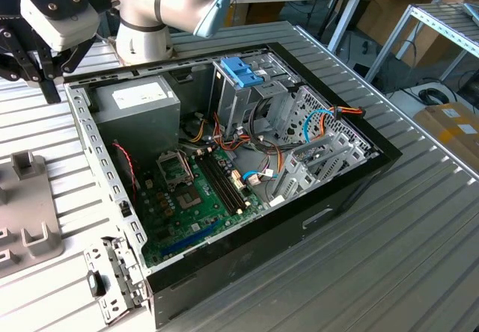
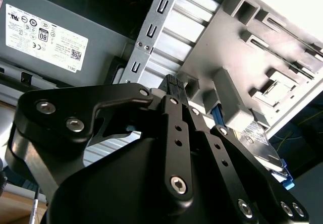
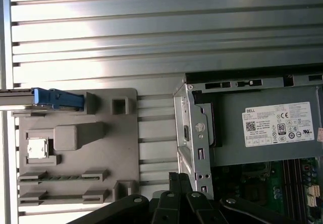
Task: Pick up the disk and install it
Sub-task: 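Reach for the disk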
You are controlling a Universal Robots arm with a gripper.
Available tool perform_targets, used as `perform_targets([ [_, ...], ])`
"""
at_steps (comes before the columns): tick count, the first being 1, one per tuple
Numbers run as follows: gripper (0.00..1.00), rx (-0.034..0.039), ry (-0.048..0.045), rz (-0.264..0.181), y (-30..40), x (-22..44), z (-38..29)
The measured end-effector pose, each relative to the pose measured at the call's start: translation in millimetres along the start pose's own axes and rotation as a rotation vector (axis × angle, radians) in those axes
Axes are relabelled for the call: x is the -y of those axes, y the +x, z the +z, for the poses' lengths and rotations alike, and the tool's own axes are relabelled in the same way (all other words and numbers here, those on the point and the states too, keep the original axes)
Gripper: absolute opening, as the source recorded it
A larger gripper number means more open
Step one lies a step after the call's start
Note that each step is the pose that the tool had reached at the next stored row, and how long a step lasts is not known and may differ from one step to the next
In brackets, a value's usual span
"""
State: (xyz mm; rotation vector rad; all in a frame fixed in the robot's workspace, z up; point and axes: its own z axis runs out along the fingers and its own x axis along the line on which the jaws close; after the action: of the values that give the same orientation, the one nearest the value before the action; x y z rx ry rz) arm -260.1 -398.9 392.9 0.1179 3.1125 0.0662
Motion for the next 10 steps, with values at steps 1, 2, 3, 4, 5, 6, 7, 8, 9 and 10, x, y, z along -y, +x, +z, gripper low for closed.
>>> perform_targets([
  [1,0.10,0.0000,0.0000,0.000,0.2,0.0,0.0],
  [2,0.10,0.0000,0.0000,0.000,0.4,0.0,0.0],
  [3,0.10,0.0000,0.0000,0.000,0.7,0.0,0.0],
  [4,0.10,0.0000,0.0000,0.000,1.0,0.1,0.0],
  [5,0.10,0.0000,0.0000,0.000,1.4,0.1,0.0],
  [6,0.10,0.0000,0.0000,0.000,1.7,0.1,-0.1],
  [7,0.10,0.0000,0.0000,0.000,2.0,0.1,-0.1],
  [8,0.10,0.0000,0.0000,0.000,2.4,0.2,0.0],
  [9,0.10,0.0000,0.0000,0.000,2.9,0.2,-0.1],
  [10,0.10,-0.0001,0.0000,0.000,3.2,0.2,-0.1],
])
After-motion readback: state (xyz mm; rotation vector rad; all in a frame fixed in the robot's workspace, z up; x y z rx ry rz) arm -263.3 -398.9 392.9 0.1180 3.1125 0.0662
